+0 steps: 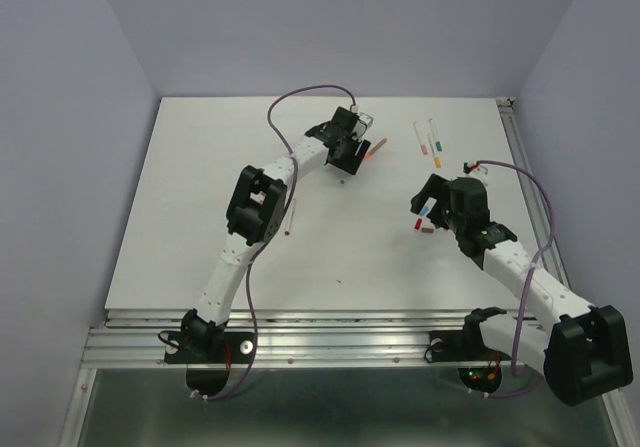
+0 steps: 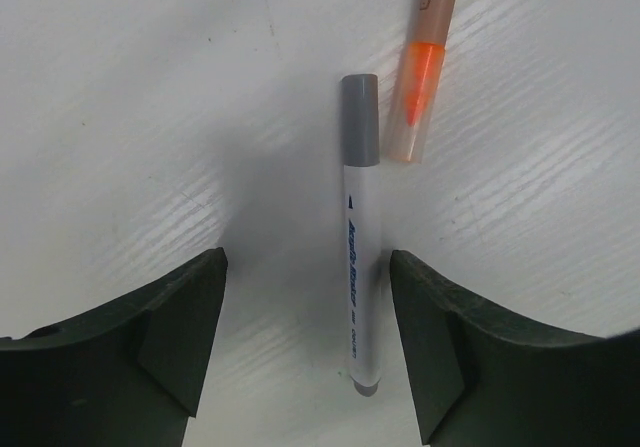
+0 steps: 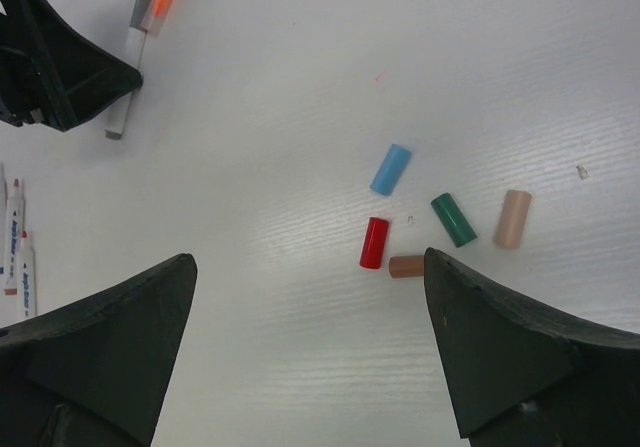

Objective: Open the pen caps

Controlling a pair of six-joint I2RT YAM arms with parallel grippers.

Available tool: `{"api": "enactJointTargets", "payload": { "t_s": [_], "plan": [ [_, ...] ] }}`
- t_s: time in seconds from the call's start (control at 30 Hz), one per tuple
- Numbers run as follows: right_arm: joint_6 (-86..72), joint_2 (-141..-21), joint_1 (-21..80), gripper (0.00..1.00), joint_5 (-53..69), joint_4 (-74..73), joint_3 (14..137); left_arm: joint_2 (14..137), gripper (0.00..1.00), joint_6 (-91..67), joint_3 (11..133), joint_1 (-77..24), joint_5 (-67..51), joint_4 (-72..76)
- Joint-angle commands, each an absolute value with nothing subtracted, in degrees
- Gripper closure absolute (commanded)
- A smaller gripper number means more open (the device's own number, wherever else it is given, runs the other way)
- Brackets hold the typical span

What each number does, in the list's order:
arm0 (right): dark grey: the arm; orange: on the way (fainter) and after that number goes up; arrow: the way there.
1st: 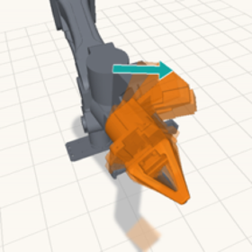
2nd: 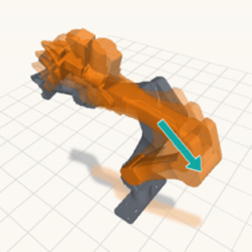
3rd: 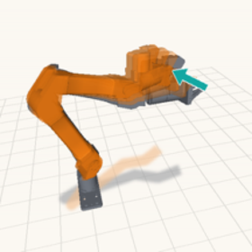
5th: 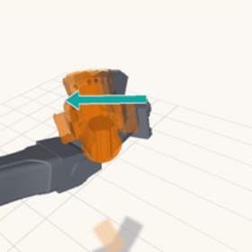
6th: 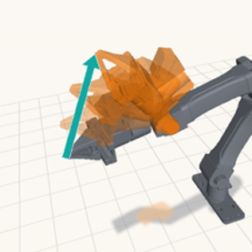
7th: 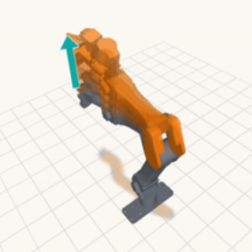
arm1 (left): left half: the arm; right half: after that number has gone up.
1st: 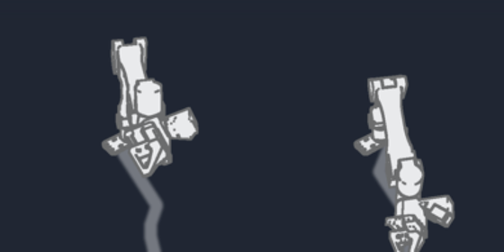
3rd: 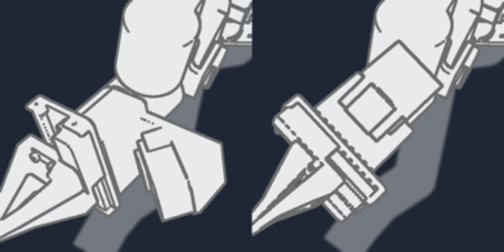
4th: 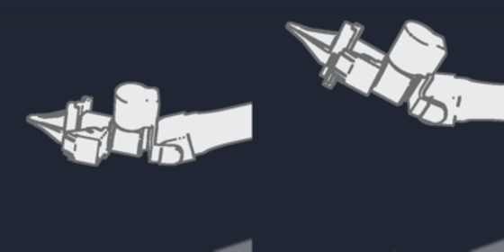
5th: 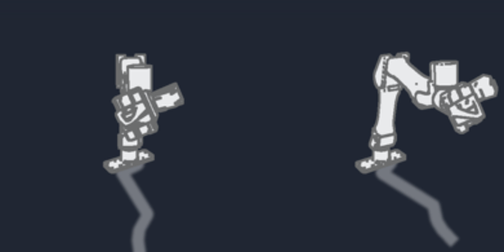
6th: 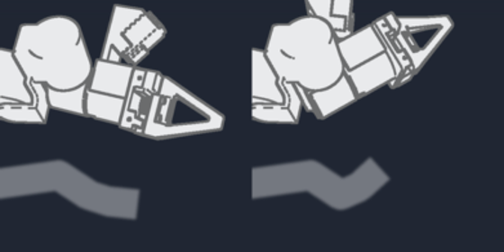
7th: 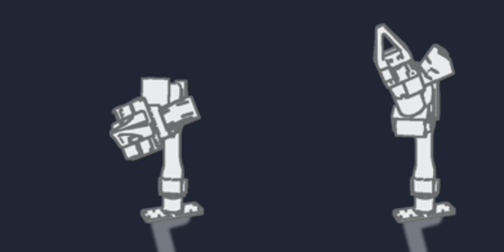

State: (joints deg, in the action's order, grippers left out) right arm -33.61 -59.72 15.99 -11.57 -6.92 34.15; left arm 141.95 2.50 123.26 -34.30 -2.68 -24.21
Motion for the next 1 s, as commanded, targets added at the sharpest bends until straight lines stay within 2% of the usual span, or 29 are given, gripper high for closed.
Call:
{"api": "enactJointTargets", "payload": {
  "t_s": [0.0, 0.13, 0.2, 0.3, 0.4, 0.43, 0.63, 0.83, 0.97],
  "plan": [
    [-32.7, -61.0, 16.2, 0.0, -12.0, -4.0, 33.4, 143.3, 0.28, 4.6, 126.8, -34.5, -1.9, -26.0],
    [-32.8, -61.3, 16.1, 0.0, -12.0, -3.7, 33.3, 144.6, 0.4, 4.7, 126.9, -34.4, -2.5, -26.5],
    [-32.8, -61.3, 16.1, 0.0, -12.0, -3.6, 33.2, 144.8, 0.44, 4.7, 126.9, -34.3, -3.0, -26.5],
    [-34.4, -61.0, 16.1, 0.0, -13.6, -4.0, 33.1, 145.3, 0.59, 2.8, 127.3, -33.9, -3.3, -26.6],
    [-35.6, -59.2, 16.1, 0.0, -16.7, -4.2, 32.4, 144.5, 0.94, 0.3, 125.0, -33.3, -5.7, -25.3],
    [-35.7, -57.6, 16.1, 0.0, -17.8, -4.3, 32.2, 143.5, 1.0, 0.2, 124.0, -33.1, -6.0, -24.7],
    [-35.9, -53.0, 16.1, 0.0, -17.9, -2.6, 30.0, 139.2, 1.0, -5.5, 116.6, -31.0, -5.7, -21.0],
    [-33.2, -51.2, 16.2, 0.0, -12.0, 2.5, 28.3, 125.4, 1.0, -9.6, 102.2, -30.1, -6.3, -10.1],
    [-28.7, -51.5, 16.2, 0.0, 4.2, 7.5, 27.9, 111.4, 1.0, -13.1, 89.9, -30.1, -11.2, -1.6]
  ]
}}
